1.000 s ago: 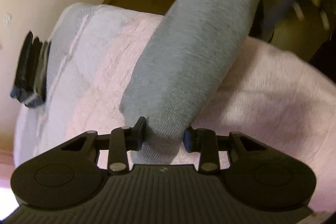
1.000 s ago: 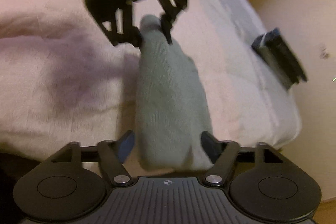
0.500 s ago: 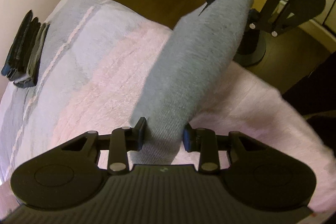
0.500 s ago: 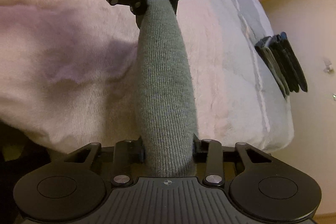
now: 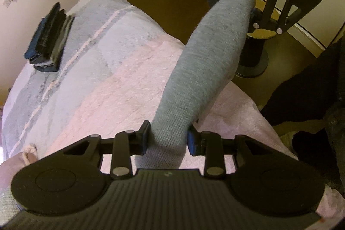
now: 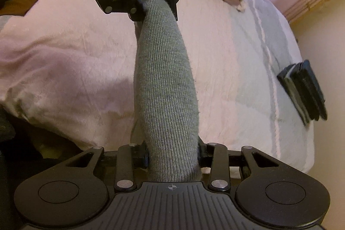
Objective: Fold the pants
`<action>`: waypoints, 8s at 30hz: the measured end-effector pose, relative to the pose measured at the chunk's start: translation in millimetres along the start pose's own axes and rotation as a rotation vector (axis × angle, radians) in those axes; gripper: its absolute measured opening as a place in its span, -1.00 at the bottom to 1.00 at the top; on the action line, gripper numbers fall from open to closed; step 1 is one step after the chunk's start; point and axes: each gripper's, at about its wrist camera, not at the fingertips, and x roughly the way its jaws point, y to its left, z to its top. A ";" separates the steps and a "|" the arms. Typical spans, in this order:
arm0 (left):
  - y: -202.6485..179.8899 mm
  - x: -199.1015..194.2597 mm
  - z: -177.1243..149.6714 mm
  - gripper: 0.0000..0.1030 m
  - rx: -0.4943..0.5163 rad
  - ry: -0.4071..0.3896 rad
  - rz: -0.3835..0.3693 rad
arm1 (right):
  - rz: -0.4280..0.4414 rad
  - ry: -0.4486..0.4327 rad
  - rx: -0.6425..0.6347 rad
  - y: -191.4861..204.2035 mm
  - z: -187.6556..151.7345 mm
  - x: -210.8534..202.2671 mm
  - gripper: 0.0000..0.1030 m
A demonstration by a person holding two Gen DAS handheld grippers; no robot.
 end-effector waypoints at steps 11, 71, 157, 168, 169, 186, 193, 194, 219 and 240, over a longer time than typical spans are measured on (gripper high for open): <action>22.6 -14.0 41.7 -0.42 -0.019 0.016 0.040 | 0.000 -0.055 -0.047 -52.0 -16.2 -13.9 -0.34; 691.4 279.7 400.6 -0.44 -0.270 0.026 0.557 | -0.299 -0.345 -0.532 -886.4 -0.7 239.6 -0.34; 644.5 398.2 329.8 -0.34 -0.982 0.048 0.395 | 0.303 -0.310 0.852 -997.3 -98.1 350.8 -0.24; 569.6 312.0 309.3 0.65 -1.453 -0.031 0.409 | 0.318 -0.274 1.131 -912.8 -162.6 262.1 0.32; 562.6 304.3 307.8 0.77 -1.481 -0.047 0.415 | 0.306 -0.263 1.140 -908.5 -165.2 251.5 0.32; 460.5 178.0 318.2 0.98 -1.438 -0.137 0.472 | 0.083 -0.230 1.078 -796.5 -161.7 93.4 0.37; 441.2 173.0 323.6 0.98 -1.462 -0.116 0.487 | 0.126 -0.233 1.080 -768.9 -162.4 94.9 0.37; 440.4 173.1 324.8 0.98 -1.470 -0.112 0.489 | 0.132 -0.231 1.074 -766.9 -162.8 94.7 0.37; 443.6 174.1 357.5 0.98 -1.513 -0.044 0.555 | 0.152 -0.222 0.953 -783.3 -162.0 100.6 0.38; 434.7 185.9 360.4 0.98 -1.478 -0.015 0.509 | 0.099 -0.200 0.956 -768.2 -164.0 98.9 0.38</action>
